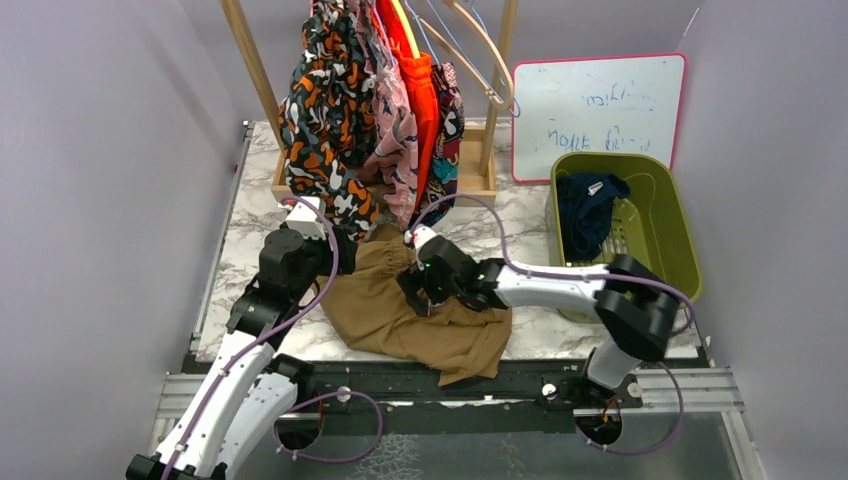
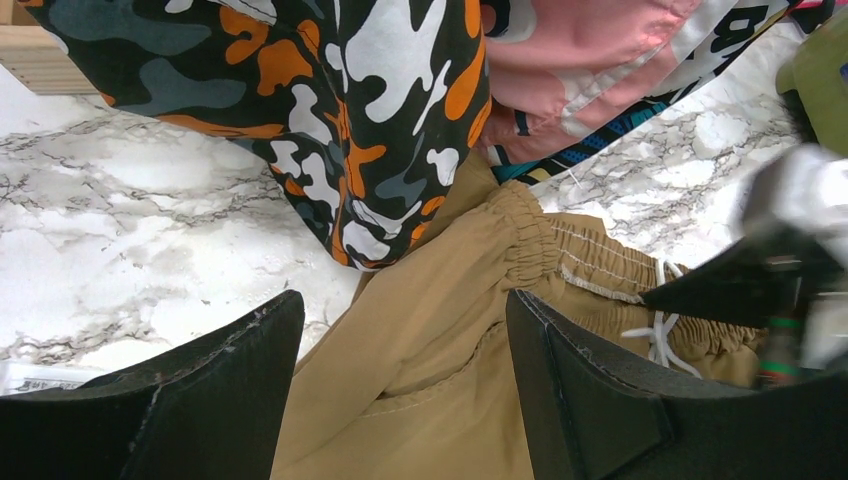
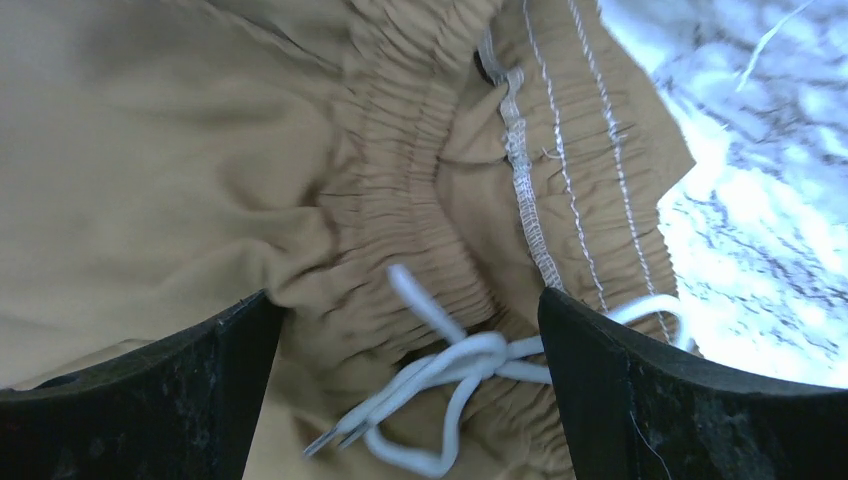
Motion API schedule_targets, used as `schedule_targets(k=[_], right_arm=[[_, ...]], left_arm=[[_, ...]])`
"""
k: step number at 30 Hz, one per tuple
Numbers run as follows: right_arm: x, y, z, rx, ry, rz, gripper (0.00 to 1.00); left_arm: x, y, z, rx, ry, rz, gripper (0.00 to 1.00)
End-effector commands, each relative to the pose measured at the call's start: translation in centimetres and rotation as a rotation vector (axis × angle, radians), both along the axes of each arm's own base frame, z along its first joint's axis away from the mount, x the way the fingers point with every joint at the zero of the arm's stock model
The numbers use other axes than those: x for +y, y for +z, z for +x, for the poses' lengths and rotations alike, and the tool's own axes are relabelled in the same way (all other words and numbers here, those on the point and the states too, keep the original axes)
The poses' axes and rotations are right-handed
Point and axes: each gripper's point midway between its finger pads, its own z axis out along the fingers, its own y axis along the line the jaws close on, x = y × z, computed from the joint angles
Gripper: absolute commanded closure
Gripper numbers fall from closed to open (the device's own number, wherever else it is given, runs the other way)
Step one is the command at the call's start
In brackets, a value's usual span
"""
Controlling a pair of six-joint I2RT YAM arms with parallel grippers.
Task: Remove the shorts from the hanger
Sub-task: Move the shorts to the center of the board, then adjust the shorts at the center of the board.
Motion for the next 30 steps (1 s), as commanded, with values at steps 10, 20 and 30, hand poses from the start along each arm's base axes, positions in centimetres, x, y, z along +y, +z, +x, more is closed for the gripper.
schedule_targets(k=[10, 20, 30], right_arm=[[-6.6, -15.1, -2.6, 0.225, -0.039, -0.444, 0.11], [-6.8, -10.5, -1.3, 0.09, -0.123, -0.294, 0.98], [-4.7, 4.5, -0.4, -0.14, -0.079, 0.111, 0.99]], left_arm=[[-0.1, 0.9, 0.0, -0.029, -0.015, -0.006, 0.24], [-0.1, 0.8, 0.1, -0.027, -0.015, -0.003, 0.24], [-0.1, 0.9, 0.0, -0.029, -0.013, -0.003, 0.24]])
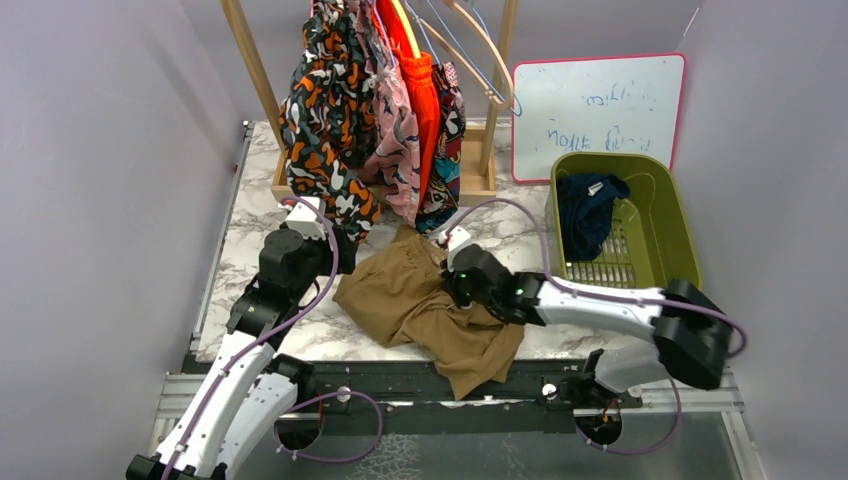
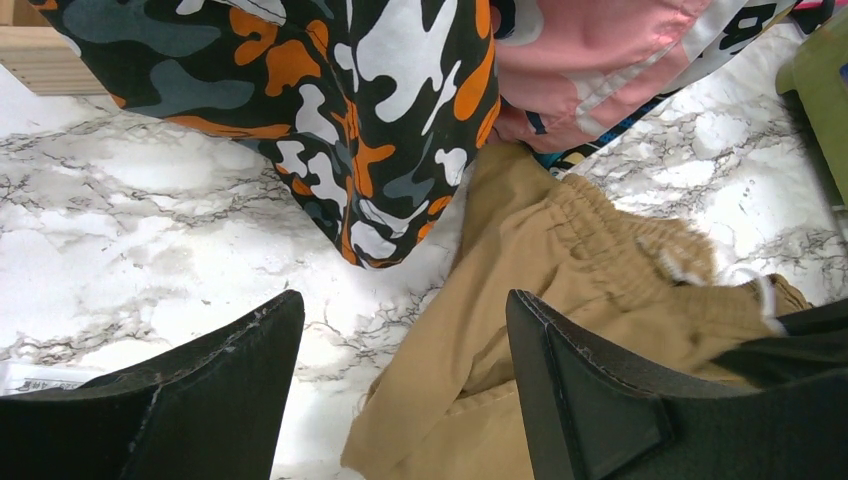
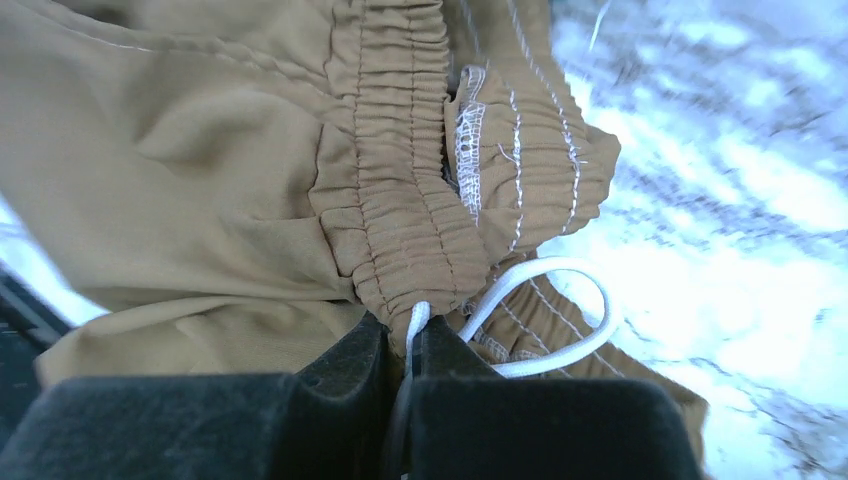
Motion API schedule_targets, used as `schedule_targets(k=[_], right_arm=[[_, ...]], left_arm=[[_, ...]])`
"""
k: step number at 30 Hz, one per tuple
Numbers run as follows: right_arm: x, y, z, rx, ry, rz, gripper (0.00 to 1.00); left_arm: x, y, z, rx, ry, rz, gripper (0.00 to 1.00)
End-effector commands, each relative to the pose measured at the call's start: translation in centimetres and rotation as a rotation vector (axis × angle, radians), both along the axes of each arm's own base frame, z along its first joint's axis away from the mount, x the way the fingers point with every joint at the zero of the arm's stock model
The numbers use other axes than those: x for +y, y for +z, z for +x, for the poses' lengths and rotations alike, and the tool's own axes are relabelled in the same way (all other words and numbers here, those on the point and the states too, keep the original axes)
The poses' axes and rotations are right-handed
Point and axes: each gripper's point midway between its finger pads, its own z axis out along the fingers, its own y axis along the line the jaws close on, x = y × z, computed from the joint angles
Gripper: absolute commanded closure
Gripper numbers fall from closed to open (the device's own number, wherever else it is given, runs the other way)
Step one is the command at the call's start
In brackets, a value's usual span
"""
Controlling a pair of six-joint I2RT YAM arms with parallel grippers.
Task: Remove the shorts from the hanger
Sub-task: Adjust the shorts at the center of the board, then pick up the shorts at the center of the board.
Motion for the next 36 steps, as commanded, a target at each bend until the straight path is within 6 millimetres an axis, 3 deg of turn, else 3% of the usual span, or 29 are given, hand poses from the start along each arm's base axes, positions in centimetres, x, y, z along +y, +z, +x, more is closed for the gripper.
schedule_targets(k=[1, 4, 11, 14, 15, 19, 23, 25, 28, 30, 32, 36], right_arm=[[-0.1, 5.9, -0.3, -0.1, 0.04, 0.142, 0.99], [-0.4, 5.9, -1.5, -0.077, 0.098, 0.135, 0.94], [0.6, 1.3, -6.0, 0.163, 0.29, 0.064, 0.92], [0.4, -0.3, -7.2, 0.223, 0.319, 0.054, 0.85], [0.3, -0.5, -7.4, 0.232, 0.323, 0.053, 0.8], [-0.4, -0.3, -6.6, 0.209, 0.28, 0.017, 0.41], [-1.1, 1.1, -5.1, 0.126, 0.233, -0.007, 0.1], [-1.3, 1.9, -4.1, 0.081, 0.197, -0.007, 0.01], [-1.7, 2.0, -2.7, 0.019, 0.142, -0.022, 0.01], [-1.8, 1.1, -2.0, 0.008, 0.116, -0.058, 0.01], [-1.2, -0.7, -2.3, 0.064, 0.139, -0.093, 0.01], [0.1, -3.4, -3.8, 0.176, 0.217, -0.113, 0.01]], left_arm=[[-0.1, 0.8, 0.0, -0.028, -0.014, -0.005, 0.24], [-0.1, 0.9, 0.0, -0.031, -0.011, -0.008, 0.24], [-0.2, 0.9, 0.0, -0.027, -0.014, -0.009, 0.24], [-0.2, 0.9, 0.0, -0.028, -0.014, -0.01, 0.24], [-0.2, 0.8, 0.0, -0.026, -0.014, -0.01, 0.24], [-0.2, 0.8, 0.0, -0.025, -0.016, -0.01, 0.24], [-0.3, 0.8, 0.0, -0.025, -0.019, -0.011, 0.24], [-0.2, 0.8, 0.0, -0.023, -0.016, -0.009, 0.24], [0.2, 0.7, 0.2, -0.019, 0.014, -0.01, 0.23], [0.5, 0.8, 0.3, -0.021, 0.037, -0.01, 0.15], [0.6, 0.9, 0.3, -0.026, 0.04, -0.012, 0.08], [0.7, 0.9, 0.3, -0.03, 0.047, -0.011, 0.06]])
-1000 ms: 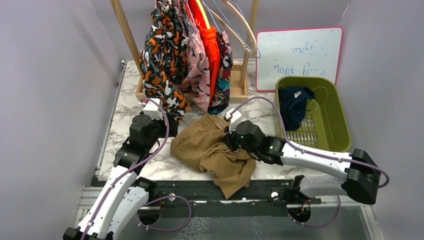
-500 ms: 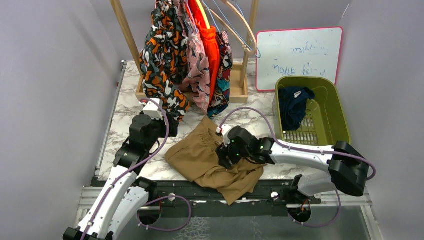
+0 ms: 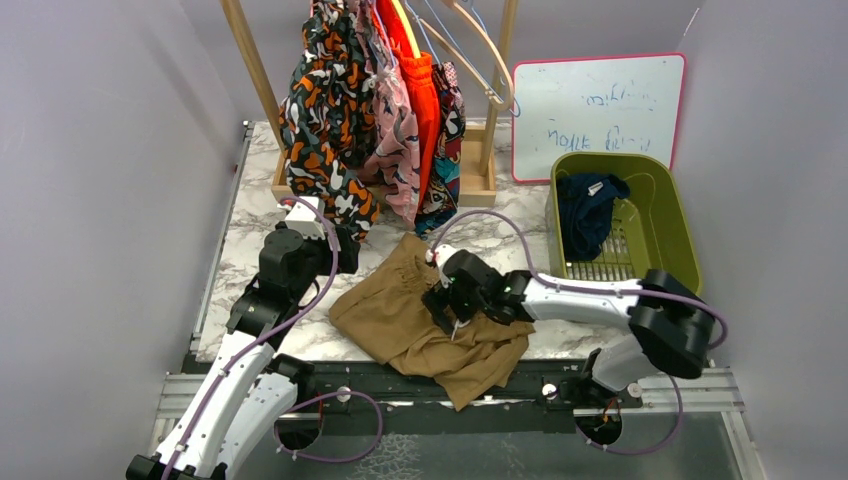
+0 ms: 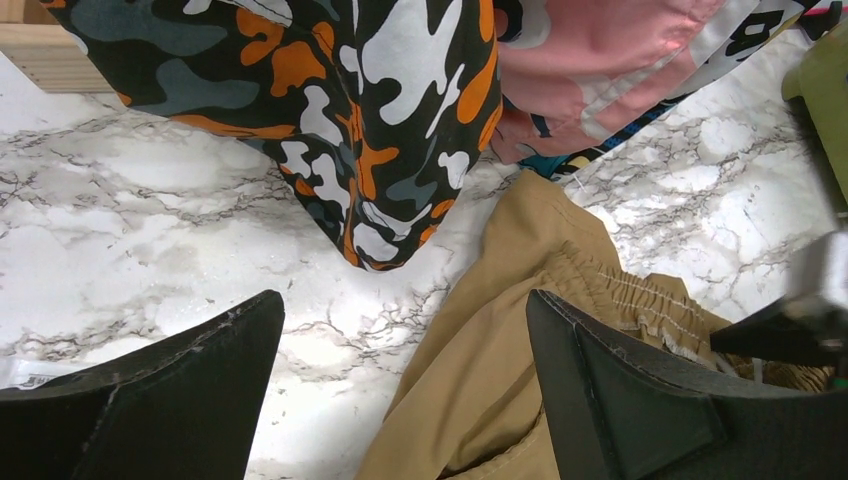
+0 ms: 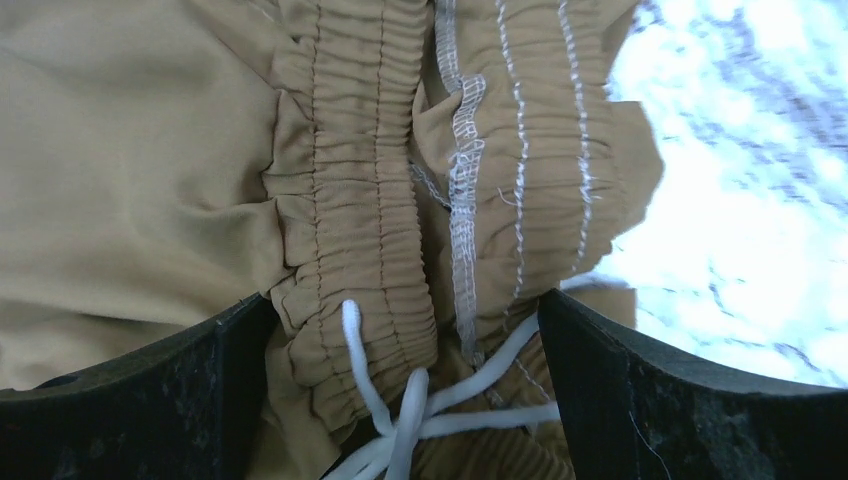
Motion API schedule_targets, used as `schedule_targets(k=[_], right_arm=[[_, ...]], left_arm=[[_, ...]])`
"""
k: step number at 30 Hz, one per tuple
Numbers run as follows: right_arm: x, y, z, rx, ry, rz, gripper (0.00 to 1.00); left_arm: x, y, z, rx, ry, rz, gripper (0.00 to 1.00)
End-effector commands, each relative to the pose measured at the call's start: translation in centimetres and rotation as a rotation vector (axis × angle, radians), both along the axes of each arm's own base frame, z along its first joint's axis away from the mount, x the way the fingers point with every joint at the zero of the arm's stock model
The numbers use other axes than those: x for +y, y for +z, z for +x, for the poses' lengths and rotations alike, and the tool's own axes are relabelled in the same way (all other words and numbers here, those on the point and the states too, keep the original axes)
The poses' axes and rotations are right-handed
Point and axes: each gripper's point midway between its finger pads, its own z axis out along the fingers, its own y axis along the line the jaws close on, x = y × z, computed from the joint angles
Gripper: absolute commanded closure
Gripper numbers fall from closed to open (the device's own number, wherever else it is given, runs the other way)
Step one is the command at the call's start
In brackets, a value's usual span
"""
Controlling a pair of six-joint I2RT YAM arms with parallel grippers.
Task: Remove the shorts from the hanger
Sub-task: Pick up the shorts at the center of the board.
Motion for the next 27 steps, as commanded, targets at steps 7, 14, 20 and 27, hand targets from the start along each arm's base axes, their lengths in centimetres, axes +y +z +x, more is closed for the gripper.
schedule_targets(k=[7, 14, 20, 27], right_arm=[[-0.7, -6.1, -1.4, 0.151, -0.04, -0.124, 0.01], [-2.0, -9.3, -1.0, 0.172, -0.203, -0.148, 0.5], [-0.6, -4.1, 0.8, 0.049, -0.2, -0.012, 0.92], [0.9, 8.2, 0.6, -0.075, -0.133, 0.31, 0.99]], left_arm=[[0.4, 0.6, 0.3, -0.022, 0.025, 0.0, 0.06], [0.4, 0.6, 0.2, -0.023, 0.017, 0.001, 0.06], [0.7, 0.7, 0.3, -0.028, 0.038, 0.004, 0.06], [0.9, 0.8, 0.2, -0.035, 0.047, 0.003, 0.06]])
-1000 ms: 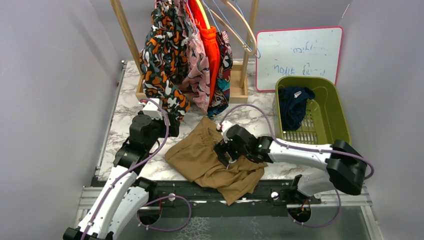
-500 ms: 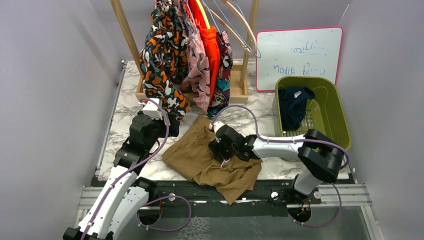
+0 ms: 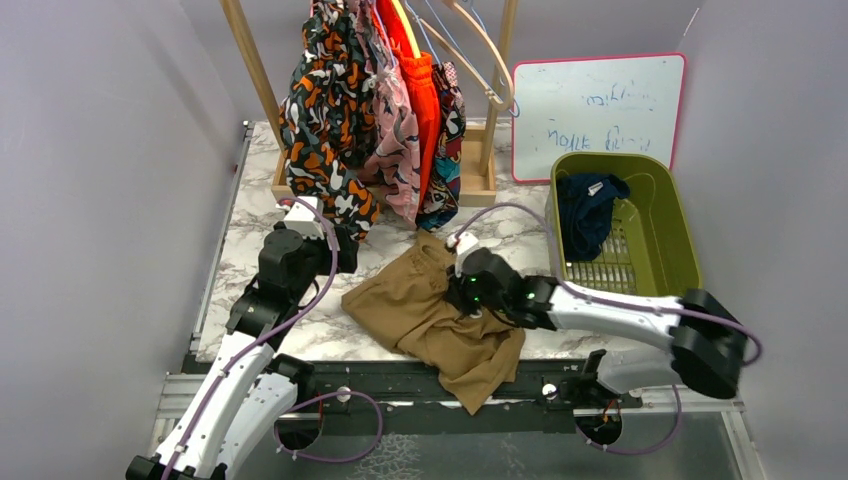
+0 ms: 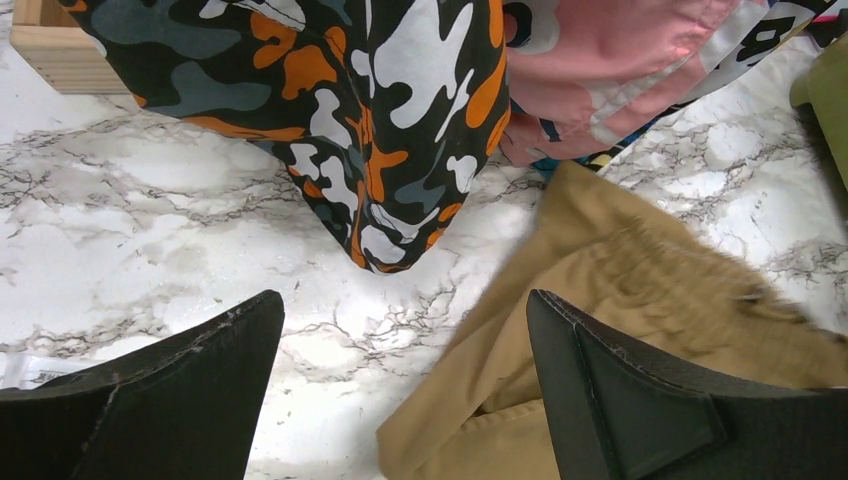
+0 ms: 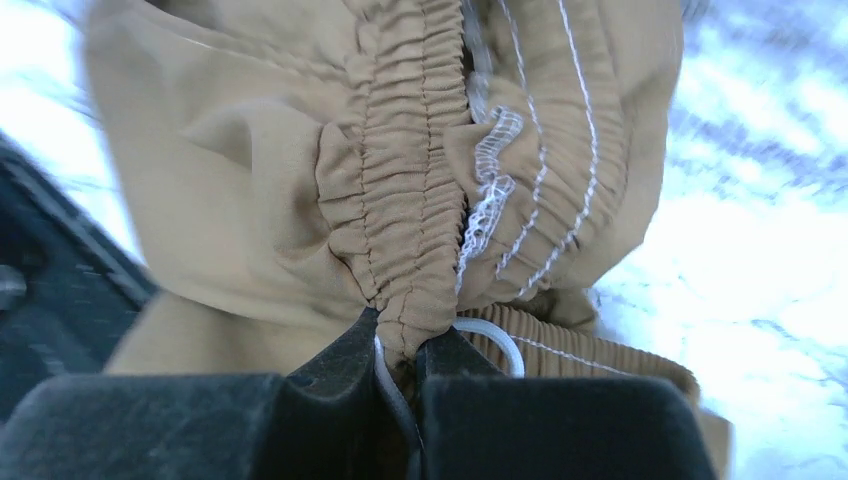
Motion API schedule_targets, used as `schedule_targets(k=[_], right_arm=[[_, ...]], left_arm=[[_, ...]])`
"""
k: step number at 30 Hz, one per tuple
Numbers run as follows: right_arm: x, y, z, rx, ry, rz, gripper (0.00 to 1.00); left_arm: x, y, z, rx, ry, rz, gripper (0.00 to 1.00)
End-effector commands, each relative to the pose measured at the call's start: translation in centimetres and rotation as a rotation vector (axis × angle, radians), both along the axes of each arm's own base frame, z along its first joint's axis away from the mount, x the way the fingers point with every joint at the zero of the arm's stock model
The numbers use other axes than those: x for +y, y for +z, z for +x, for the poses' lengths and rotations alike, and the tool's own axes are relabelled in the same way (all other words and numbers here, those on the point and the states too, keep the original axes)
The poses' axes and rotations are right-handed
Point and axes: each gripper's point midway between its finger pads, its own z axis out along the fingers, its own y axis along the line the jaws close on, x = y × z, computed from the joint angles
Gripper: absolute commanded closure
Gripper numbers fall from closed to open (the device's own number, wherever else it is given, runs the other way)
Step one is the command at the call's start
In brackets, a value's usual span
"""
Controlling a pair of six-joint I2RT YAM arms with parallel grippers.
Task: Remove the shorts from the hanger
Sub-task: Pick up the shorts at the center of the board, then place the shorts in the basket.
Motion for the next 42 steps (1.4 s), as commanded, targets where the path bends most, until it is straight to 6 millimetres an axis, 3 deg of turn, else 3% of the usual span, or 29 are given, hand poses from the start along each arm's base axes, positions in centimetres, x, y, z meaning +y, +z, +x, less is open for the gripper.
schedule_targets(k=[1, 8, 16, 22, 28, 32, 37, 39, 42], right_arm=[[0.2, 8.3, -0.1, -0.106, 0.002, 0.194, 0.99], [-5.1, 17.1, 0.4, -0.251, -0.181, 0.315, 0.99], [-14.6, 27.2, 1.3, -0.508, -0.474, 0.386, 0.99], [-21.0, 34.5, 2.2, -0.733, -0.685, 0.31, 0.99], [-26.0, 40.7, 3.0, -1.041, -0.928, 0.126, 0.99], [-26.4, 43.2, 2.9, -1.141, -0.961, 0.142, 0.99], [-25.5, 44.7, 5.1, -1.185, -0.981, 0.006, 0.99], [-26.0, 43.9, 7.8, -1.139, -0.999, -0.062, 0.99], [-28.0, 40.2, 12.9, -0.969, -1.0, -0.11, 0.99]], left_arm=[[0.5, 0.8, 0.1, -0.031, 0.028, -0.003, 0.06], [0.3, 0.8, 0.1, -0.03, 0.019, -0.008, 0.06], [0.2, 0.7, 0.2, -0.023, 0.017, -0.014, 0.06], [0.0, 0.5, 0.2, -0.015, 0.009, -0.015, 0.06], [-0.2, 0.2, 0.3, -0.006, -0.003, -0.014, 0.06], [-0.4, 0.4, 0.3, -0.016, -0.014, -0.025, 0.06], [-0.4, 0.4, 0.2, -0.021, -0.017, -0.023, 0.06], [-0.5, 0.4, 0.2, -0.019, -0.019, -0.021, 0.06], [-0.5, 0.3, 0.2, -0.016, -0.023, -0.02, 0.06]])
